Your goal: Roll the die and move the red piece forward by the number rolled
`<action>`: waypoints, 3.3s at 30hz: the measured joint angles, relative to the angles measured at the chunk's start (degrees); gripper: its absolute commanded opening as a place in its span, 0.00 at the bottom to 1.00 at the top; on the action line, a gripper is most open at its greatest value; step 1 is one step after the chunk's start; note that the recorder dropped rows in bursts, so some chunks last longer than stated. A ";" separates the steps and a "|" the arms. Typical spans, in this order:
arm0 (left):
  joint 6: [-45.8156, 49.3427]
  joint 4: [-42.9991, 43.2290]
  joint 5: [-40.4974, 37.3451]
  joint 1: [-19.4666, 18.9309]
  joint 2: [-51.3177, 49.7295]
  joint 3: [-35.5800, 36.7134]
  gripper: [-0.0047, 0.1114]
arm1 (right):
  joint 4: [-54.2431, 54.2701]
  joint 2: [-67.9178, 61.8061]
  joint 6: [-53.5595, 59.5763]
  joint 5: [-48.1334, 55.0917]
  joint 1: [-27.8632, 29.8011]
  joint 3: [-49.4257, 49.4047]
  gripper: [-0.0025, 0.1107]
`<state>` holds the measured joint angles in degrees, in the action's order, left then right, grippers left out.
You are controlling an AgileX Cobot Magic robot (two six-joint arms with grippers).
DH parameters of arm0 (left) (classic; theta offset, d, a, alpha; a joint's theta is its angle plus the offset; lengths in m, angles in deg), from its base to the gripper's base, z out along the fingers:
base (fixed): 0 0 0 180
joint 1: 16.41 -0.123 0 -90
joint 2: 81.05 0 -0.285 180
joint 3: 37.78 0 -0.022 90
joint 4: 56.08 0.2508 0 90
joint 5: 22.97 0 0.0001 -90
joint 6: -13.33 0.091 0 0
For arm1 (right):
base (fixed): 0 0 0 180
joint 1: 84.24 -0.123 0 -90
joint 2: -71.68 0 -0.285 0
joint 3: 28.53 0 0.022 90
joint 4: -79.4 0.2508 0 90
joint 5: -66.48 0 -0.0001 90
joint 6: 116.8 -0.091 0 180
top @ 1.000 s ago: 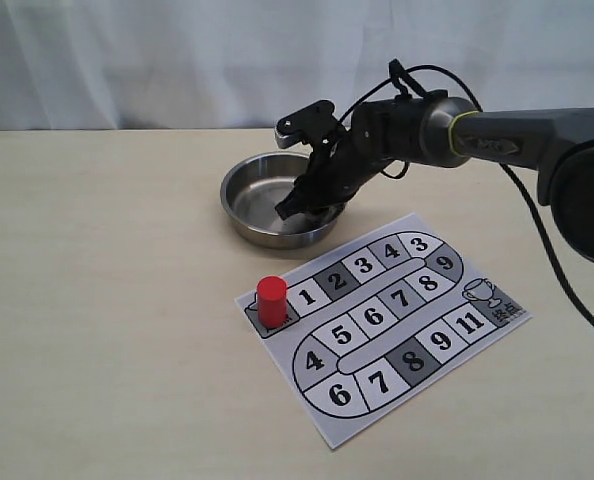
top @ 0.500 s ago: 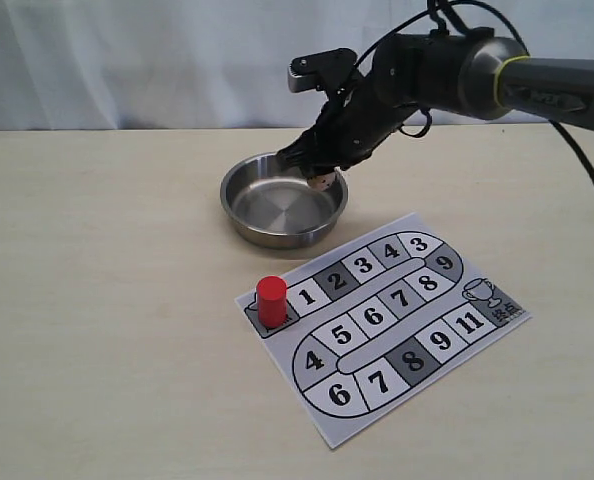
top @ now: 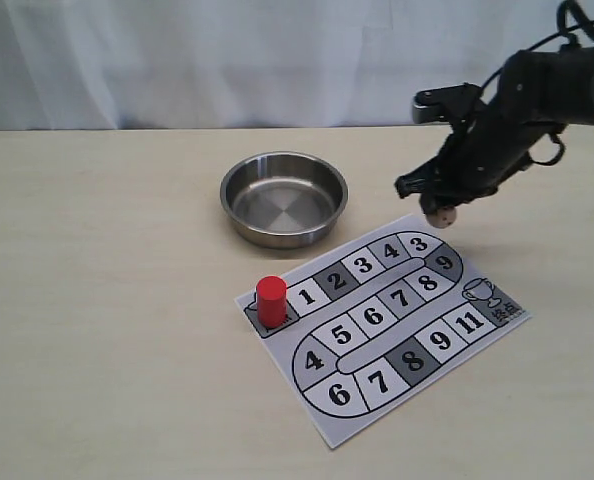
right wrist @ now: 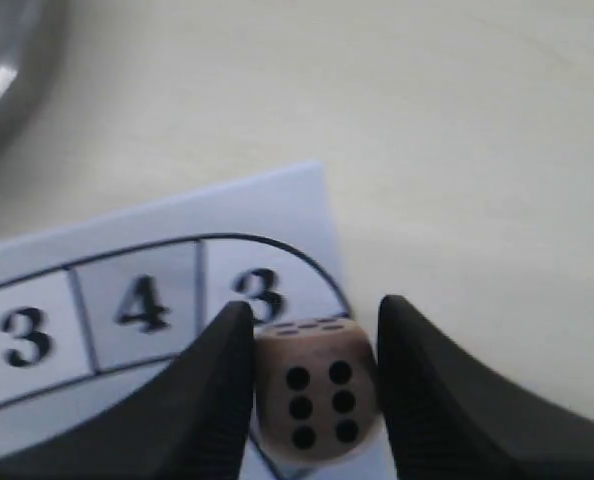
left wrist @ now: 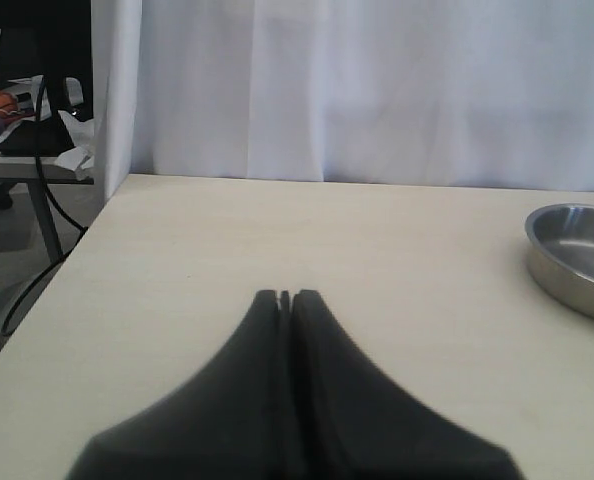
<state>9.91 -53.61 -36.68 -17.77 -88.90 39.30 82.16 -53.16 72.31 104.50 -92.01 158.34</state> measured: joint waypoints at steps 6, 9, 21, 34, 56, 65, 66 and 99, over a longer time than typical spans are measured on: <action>0.00 0.00 0.00 0.00 0.00 0.00 0.04 | -17.44 2.97 -12.02 -1.55 6.17 -5.14 0.06; 0.00 0.00 0.00 0.00 0.00 0.00 0.04 | -26.22 3.08 -20.19 -1.01 8.95 -5.51 0.06; 0.00 0.00 0.00 0.00 0.00 0.00 0.04 | -2.12 2.63 -1.35 -3.02 13.05 -5.51 0.46; 0.00 0.00 0.00 0.00 0.00 0.00 0.04 | 28.46 1.76 26.55 -2.46 12.84 -5.74 0.95; 0.00 0.00 0.00 0.00 0.00 0.00 0.04 | 24.95 3.73 25.76 4.02 12.84 -5.74 0.06; 0.00 0.00 0.00 0.00 0.00 0.00 0.04 | 25.04 11.19 25.96 12.01 12.20 -6.22 0.06; 0.00 0.00 0.00 0.00 0.00 0.00 0.04 | 24.94 12.07 25.96 12.13 11.60 -7.00 0.06; 0.00 0.00 0.00 0.00 0.00 0.00 0.04 | 9.20 17.60 4.60 -1.80 -20.33 -20.07 0.06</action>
<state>9.91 -53.61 -36.68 -17.77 -88.90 39.30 91.36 -35.56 76.90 102.70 -112.34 138.27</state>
